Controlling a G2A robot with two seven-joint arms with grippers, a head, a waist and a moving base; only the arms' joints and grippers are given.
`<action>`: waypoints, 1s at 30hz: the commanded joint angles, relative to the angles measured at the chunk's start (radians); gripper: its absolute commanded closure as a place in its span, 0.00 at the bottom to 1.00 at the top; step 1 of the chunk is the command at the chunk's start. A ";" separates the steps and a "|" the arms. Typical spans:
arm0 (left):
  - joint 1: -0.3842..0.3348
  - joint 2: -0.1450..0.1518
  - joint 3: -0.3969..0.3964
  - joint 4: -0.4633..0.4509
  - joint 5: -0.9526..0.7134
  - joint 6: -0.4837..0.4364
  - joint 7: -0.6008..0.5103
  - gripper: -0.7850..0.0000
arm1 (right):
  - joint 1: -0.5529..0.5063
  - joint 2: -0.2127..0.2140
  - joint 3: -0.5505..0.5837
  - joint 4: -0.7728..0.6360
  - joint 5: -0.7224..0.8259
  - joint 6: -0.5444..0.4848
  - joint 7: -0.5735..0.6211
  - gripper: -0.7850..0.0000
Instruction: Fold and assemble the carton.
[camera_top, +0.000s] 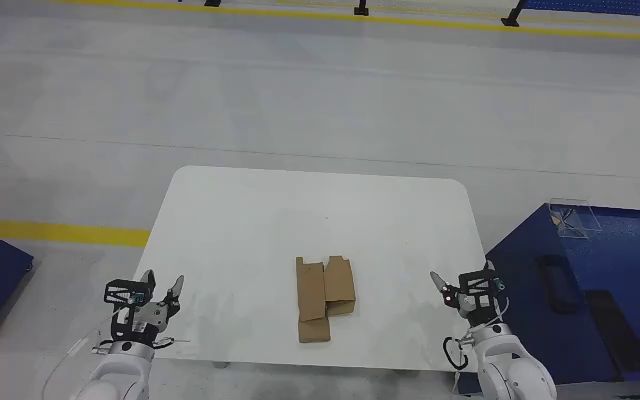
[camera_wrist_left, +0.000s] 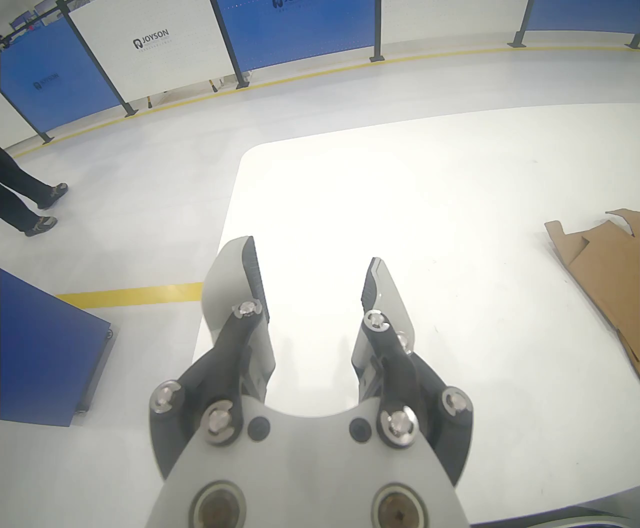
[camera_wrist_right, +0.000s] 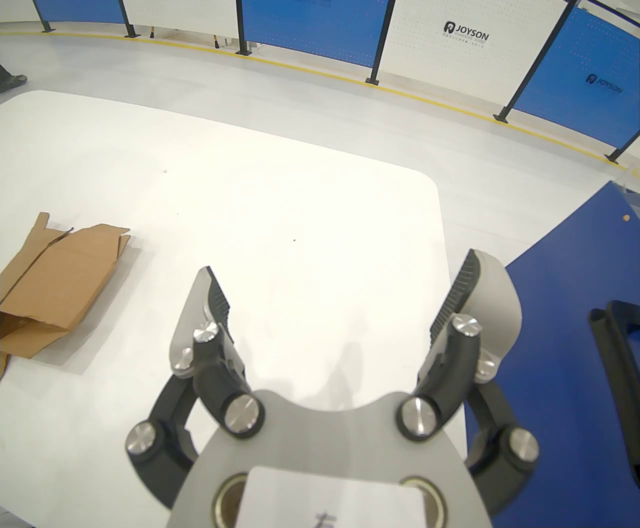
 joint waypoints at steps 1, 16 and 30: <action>0.000 0.000 0.000 0.000 0.000 0.000 0.000 0.51 | 0.000 0.000 0.000 0.000 0.000 0.000 0.000 0.00; 0.000 0.000 0.000 0.000 0.000 0.000 0.000 0.00 | 0.212 0.019 0.070 0.142 0.805 -0.423 0.663 0.00; 0.000 0.000 0.000 0.000 0.000 0.000 0.000 0.00 | 0.846 -0.026 -0.327 0.961 1.408 -0.432 1.388 0.00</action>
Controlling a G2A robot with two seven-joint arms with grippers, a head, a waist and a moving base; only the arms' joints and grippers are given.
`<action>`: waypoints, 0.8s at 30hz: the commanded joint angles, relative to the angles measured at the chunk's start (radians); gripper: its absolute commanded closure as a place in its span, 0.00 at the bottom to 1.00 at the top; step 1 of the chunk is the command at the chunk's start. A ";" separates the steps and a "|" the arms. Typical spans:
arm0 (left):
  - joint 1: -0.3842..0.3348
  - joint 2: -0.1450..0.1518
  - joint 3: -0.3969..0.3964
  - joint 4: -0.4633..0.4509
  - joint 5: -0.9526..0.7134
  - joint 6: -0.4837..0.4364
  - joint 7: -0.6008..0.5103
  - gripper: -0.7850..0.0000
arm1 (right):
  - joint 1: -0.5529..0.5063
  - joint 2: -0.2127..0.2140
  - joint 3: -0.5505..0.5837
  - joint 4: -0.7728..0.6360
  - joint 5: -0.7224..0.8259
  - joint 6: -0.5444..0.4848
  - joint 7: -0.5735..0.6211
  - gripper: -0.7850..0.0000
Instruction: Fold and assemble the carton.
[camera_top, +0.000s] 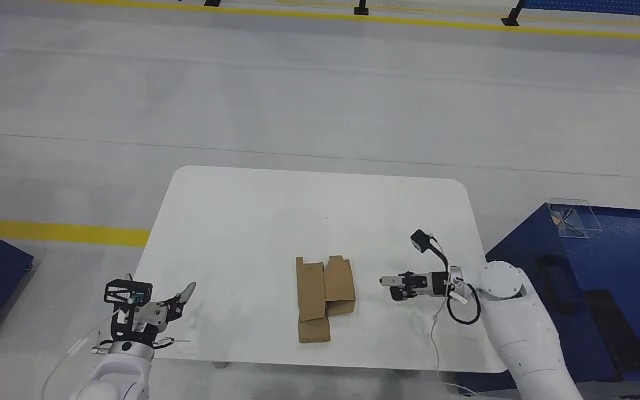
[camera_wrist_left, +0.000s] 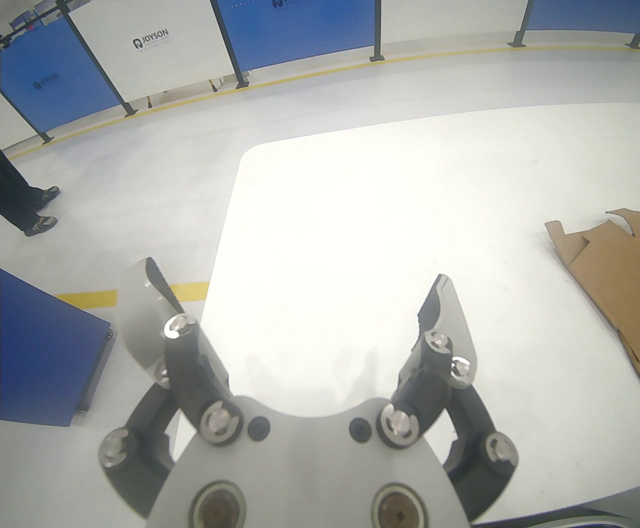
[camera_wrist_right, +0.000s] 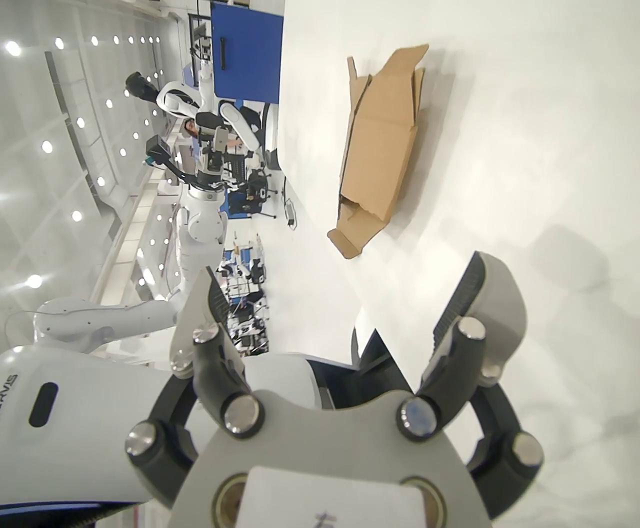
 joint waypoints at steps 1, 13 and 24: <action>0.000 0.000 0.000 0.000 0.000 0.000 0.000 0.00 | 0.049 -0.018 -0.086 0.081 0.017 -0.020 -0.022 0.00; 0.000 0.000 0.000 0.000 0.000 0.000 0.000 0.00 | 0.170 -0.087 -0.350 0.287 0.083 -0.147 -0.149 0.13; 0.000 0.000 0.000 0.000 0.000 0.000 0.000 0.00 | 0.262 -0.160 -0.452 0.484 0.171 -0.168 -0.171 0.93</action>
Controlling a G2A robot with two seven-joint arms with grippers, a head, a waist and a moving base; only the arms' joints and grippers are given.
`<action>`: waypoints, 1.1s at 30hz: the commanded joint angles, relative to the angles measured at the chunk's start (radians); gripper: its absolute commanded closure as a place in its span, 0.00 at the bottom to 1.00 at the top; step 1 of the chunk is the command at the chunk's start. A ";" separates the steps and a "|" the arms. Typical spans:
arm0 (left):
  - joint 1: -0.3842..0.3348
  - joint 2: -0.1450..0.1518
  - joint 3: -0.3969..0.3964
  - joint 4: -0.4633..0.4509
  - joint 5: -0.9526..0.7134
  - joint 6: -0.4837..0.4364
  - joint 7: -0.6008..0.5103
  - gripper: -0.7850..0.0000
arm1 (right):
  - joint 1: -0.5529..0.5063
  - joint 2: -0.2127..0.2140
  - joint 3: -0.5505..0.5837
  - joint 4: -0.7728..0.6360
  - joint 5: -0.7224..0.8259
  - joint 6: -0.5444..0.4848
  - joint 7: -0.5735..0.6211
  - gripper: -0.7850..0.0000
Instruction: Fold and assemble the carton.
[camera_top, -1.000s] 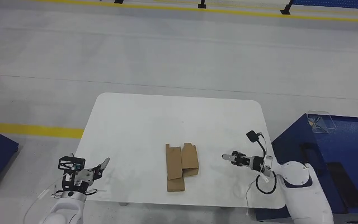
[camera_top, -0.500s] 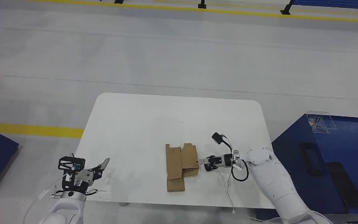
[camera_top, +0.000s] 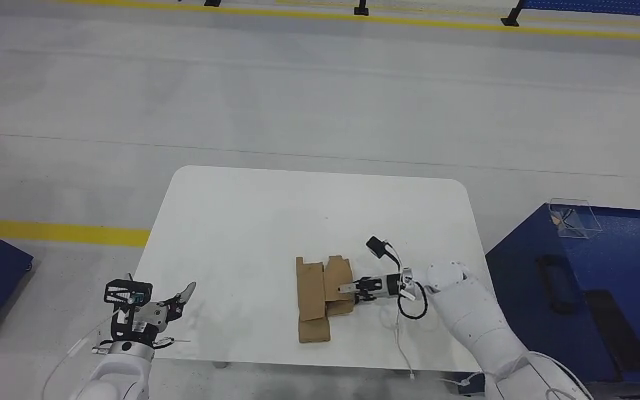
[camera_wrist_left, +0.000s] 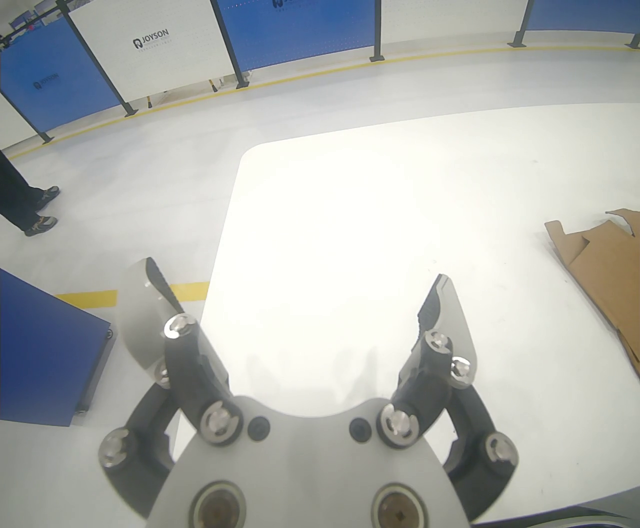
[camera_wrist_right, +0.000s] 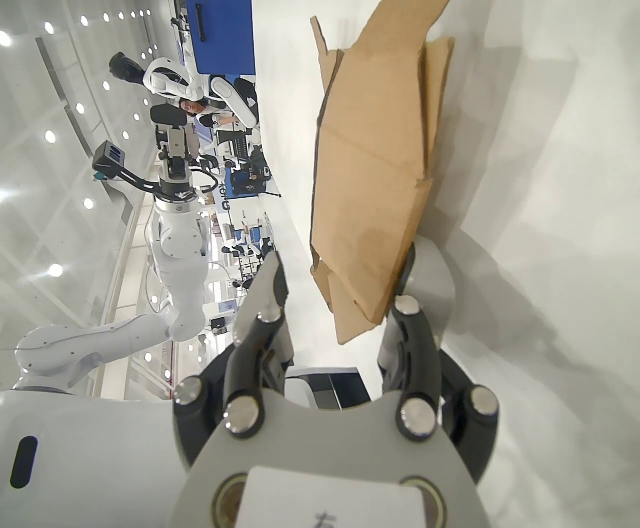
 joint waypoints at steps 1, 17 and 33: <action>0.000 0.000 0.000 0.000 0.000 0.000 0.000 0.00 | 0.010 -0.013 -0.010 0.025 0.025 0.008 0.008 1.00; 0.000 0.000 0.000 0.000 0.000 0.000 0.000 0.00 | -0.009 0.110 0.094 -0.352 0.241 0.050 0.051 1.00; 0.000 0.000 0.000 0.000 0.000 0.000 0.000 0.00 | -0.364 0.313 0.461 -1.055 0.364 0.116 0.116 1.00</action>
